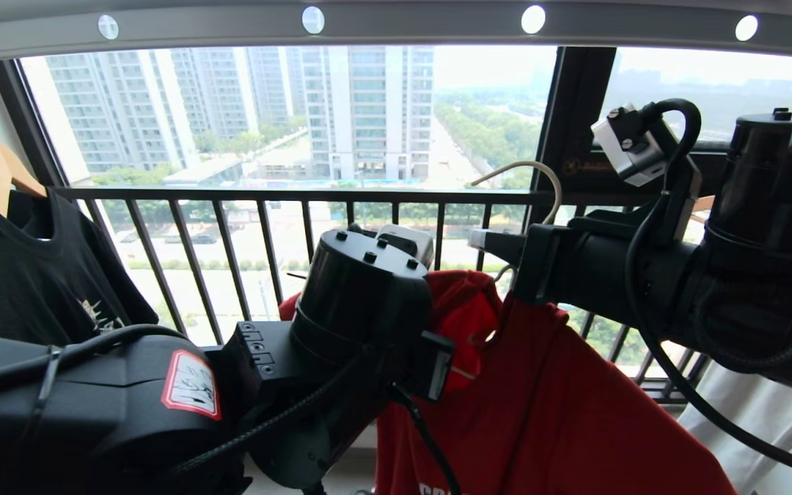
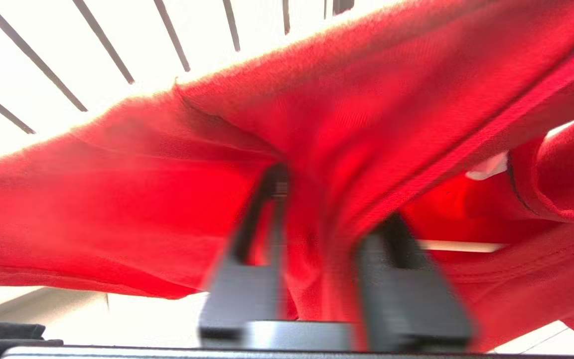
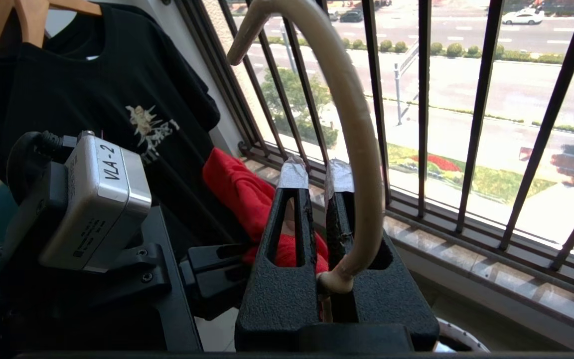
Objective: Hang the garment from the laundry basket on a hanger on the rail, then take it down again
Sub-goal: Take the clothes off the clothes rack
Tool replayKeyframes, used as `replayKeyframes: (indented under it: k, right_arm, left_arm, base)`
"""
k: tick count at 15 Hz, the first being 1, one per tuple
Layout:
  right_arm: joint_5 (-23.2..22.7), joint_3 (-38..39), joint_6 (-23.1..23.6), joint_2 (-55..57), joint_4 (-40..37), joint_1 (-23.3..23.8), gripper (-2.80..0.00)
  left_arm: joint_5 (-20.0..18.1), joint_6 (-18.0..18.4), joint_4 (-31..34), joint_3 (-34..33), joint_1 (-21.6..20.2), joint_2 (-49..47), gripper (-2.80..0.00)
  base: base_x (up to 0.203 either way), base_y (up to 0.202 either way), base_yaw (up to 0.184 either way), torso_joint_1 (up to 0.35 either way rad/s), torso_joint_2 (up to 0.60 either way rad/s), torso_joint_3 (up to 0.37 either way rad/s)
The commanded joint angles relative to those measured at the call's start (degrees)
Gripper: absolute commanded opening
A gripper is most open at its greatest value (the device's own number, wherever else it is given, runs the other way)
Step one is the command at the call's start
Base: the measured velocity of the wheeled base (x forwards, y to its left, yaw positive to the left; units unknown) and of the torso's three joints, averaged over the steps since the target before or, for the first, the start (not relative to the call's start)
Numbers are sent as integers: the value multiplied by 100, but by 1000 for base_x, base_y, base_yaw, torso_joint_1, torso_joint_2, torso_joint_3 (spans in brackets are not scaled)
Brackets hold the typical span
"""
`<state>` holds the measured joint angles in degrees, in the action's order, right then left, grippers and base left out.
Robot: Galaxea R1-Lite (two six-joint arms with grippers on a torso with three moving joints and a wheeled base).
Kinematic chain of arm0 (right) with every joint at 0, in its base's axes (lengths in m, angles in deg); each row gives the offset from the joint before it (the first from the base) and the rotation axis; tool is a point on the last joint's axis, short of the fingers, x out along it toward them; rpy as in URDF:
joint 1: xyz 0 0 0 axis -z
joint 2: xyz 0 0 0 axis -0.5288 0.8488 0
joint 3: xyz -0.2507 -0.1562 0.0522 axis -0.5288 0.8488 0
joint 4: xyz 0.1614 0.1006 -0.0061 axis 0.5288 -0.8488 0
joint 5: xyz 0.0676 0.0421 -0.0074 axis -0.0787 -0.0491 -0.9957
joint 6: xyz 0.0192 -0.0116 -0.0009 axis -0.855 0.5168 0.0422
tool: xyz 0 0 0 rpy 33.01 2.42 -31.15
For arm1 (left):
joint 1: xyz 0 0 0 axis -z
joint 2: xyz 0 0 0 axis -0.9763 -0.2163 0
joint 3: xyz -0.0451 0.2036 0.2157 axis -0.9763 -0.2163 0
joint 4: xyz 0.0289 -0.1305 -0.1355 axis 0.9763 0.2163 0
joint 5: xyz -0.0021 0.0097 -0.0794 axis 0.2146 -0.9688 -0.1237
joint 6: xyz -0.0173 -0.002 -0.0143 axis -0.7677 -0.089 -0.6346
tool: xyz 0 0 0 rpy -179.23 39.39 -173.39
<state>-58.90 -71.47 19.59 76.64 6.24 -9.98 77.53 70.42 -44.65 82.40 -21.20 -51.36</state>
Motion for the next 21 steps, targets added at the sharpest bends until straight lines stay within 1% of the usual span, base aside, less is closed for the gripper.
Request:
replayKeyframes:
  k: [1,4,7,9,12,15,16,18,19,21]
  right_arm:
    - [57,-5,-11,27,16,6,-280]
    - [111,-5,16,95,25,29,-280]
    - [119,-12,65,286,32,182,-280]
    - [120,-6,184,381,34,290,-280]
    - [120,-14,217,408,34,384,-280]
    - [119,-14,232,313,39,428,-280]
    - [112,-5,287,275,34,435,-280]
    - [120,-14,330,291,42,500,-280]
    - [120,-14,332,299,43,550,-280]
    - [120,-32,332,282,43,586,-280]
  left_arm:
    - [14,-7,-12,-2,-15,135,-280]
    - [14,27,-12,-2,-23,335,-280]
    - [14,114,-12,1,-76,661,-280]
    - [12,194,-14,47,-315,853,-280]
    - [-12,275,-1,217,-826,989,-280]
    - [-67,353,47,359,-1368,741,-280]
    - [-180,361,56,422,-1571,559,-280]
    - [-746,331,142,546,-1971,90,-280]
    - [-933,306,179,644,-2182,-184,-280]
    - [-1158,177,210,893,-2580,-632,-280]
  base:
    - [0,0,0,0,0,0]
    - [0,0,0,0,0,0]
    - [0,0,0,0,0,0]
    - [0,0,0,0,0,0]
    - [0,0,0,0,0,0]
    - [0,0,0,0,0,0]
    - [0,0,0,0,0,0]
    - [0,0,0,0,0,0]
    - [0,0,0,0,0,0]
    - [0,0,0,0,0,0]
